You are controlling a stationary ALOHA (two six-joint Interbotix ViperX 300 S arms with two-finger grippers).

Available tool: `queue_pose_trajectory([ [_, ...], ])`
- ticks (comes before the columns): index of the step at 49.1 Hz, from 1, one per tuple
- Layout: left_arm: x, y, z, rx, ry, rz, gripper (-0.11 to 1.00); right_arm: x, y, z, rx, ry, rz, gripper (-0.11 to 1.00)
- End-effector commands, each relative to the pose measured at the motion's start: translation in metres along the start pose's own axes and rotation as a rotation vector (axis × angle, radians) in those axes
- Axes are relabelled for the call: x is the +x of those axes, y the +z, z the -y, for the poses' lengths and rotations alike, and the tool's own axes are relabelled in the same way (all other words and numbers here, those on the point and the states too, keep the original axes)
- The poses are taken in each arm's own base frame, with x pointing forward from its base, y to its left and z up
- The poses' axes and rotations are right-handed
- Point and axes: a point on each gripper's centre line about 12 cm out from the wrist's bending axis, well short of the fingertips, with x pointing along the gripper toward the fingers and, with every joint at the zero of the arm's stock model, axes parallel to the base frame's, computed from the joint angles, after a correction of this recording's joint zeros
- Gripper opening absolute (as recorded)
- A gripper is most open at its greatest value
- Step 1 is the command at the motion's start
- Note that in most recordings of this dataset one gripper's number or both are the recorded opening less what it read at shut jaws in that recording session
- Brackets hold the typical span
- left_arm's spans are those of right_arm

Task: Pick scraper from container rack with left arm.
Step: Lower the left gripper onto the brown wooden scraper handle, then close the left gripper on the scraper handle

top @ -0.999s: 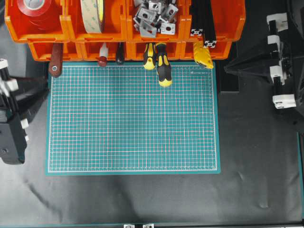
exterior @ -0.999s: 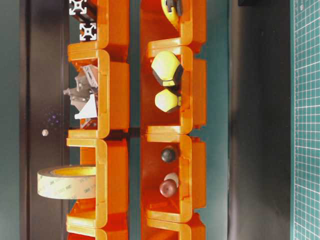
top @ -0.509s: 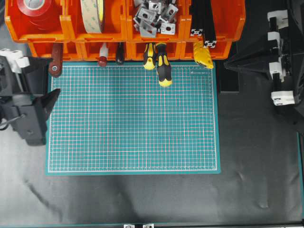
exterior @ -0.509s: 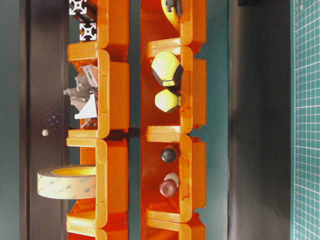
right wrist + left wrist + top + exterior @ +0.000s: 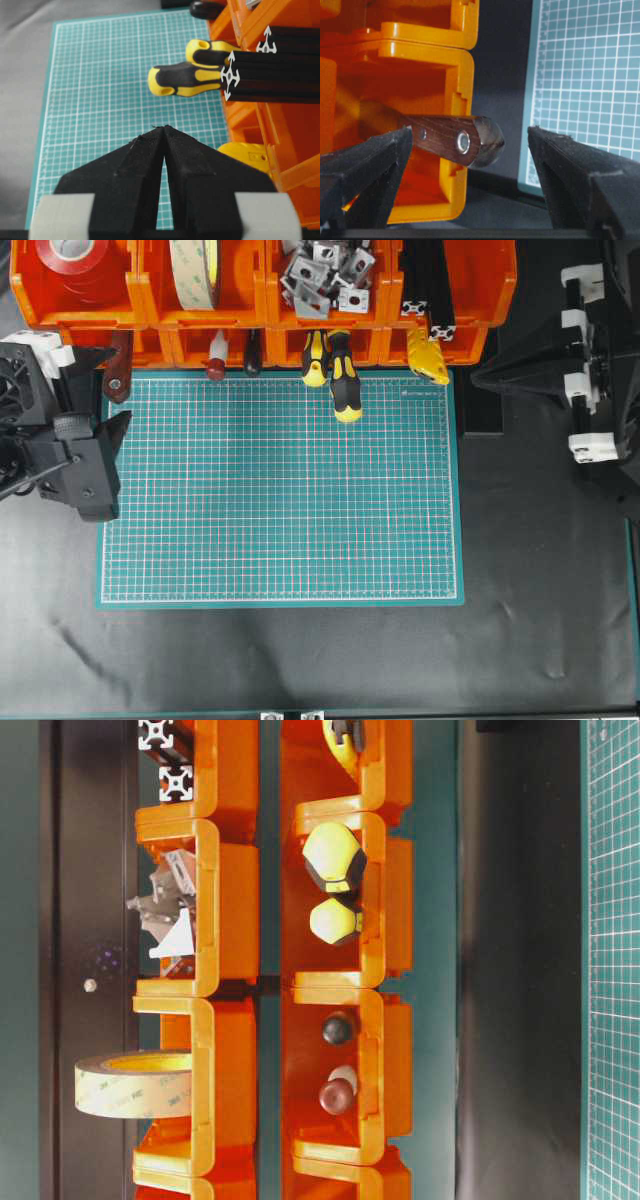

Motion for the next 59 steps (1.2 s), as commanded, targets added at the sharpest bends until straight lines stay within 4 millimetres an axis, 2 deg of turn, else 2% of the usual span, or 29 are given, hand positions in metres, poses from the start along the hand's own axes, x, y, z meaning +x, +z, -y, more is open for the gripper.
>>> queue_pose_trajectory([
  [1,-0.002,0.004,-0.004,-0.005,0.004,0.018,0.90,-0.001,0.007,0.000,-0.003,0.001,0.032,-0.01],
  [16,-0.002,0.007,-0.004,0.062,0.007,0.015,0.85,0.000,0.007,0.000,-0.001,0.003,0.047,-0.01],
  [21,-0.002,0.009,-0.004,0.050,0.005,0.020,0.80,0.000,0.007,0.000,-0.001,0.003,0.049,-0.01],
  [25,-0.003,0.009,-0.005,0.042,0.002,0.025,0.64,0.000,0.007,-0.001,0.000,0.004,0.049,-0.01],
  [30,-0.004,0.011,-0.004,0.055,-0.010,0.041,0.35,0.000,0.006,0.000,-0.001,0.003,0.049,-0.01],
  [31,-0.004,0.012,-0.004,0.054,-0.012,0.045,0.33,-0.001,0.006,0.000,-0.001,0.003,0.051,-0.01],
  [47,-0.010,0.020,-0.009,0.050,-0.013,0.066,0.33,-0.001,0.006,0.000,-0.001,0.004,0.061,-0.01],
  [55,-0.024,0.031,-0.018,0.037,0.015,0.066,0.31,-0.001,0.006,0.000,-0.003,0.004,0.066,-0.01],
  [59,-0.038,0.038,-0.025,0.022,0.039,0.060,0.29,-0.001,0.006,0.000,-0.003,0.005,0.067,-0.01],
])
